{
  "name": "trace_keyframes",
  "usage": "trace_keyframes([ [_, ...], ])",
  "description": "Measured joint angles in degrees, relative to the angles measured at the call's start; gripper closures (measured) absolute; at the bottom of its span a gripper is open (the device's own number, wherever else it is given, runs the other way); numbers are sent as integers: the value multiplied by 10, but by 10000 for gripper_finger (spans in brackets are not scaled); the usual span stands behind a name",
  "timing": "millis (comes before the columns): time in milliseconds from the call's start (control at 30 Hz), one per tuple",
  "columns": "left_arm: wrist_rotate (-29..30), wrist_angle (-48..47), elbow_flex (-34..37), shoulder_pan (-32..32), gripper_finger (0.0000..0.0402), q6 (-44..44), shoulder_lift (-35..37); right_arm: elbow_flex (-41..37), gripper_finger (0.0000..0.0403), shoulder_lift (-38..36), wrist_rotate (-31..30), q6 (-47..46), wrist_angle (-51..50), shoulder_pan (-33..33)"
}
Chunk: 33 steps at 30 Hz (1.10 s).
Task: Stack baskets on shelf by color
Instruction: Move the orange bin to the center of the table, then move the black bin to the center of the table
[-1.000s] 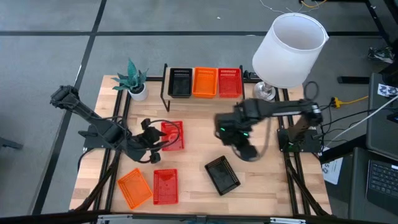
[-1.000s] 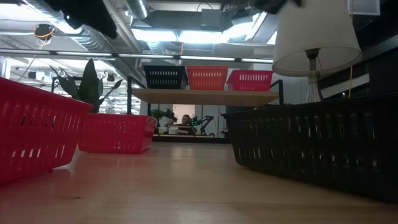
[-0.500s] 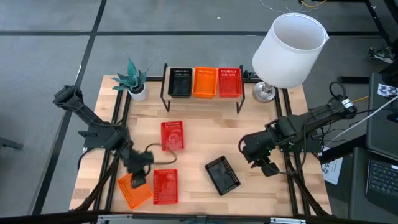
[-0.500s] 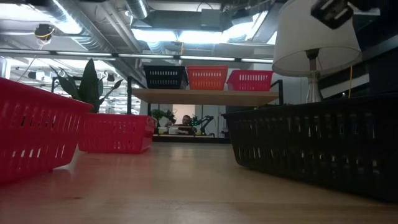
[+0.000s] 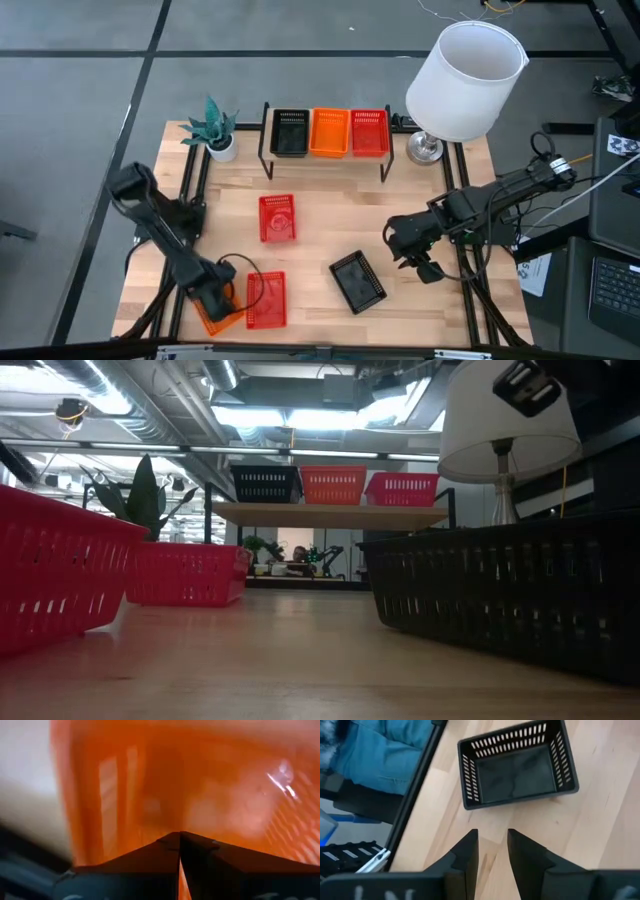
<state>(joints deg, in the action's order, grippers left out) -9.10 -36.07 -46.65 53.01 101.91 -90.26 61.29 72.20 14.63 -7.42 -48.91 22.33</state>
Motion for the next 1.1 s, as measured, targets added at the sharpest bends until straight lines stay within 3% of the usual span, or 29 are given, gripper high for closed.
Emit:
trace_keyframes([
  [167,69,5,-5,-73,400,-131,-39,22,301,0,0,2,0,0],
  [400,209,77,-2,-261,401,-369,-36,35,301,0,-2,29,-2,0],
  [667,229,267,2,-433,401,-558,-40,35,301,0,-2,33,-2,0],
  [933,218,479,1,-444,401,-687,-24,35,301,0,-3,49,-1,0],
  [1100,220,499,1,-390,401,-746,31,33,301,0,-69,45,9,0],
])
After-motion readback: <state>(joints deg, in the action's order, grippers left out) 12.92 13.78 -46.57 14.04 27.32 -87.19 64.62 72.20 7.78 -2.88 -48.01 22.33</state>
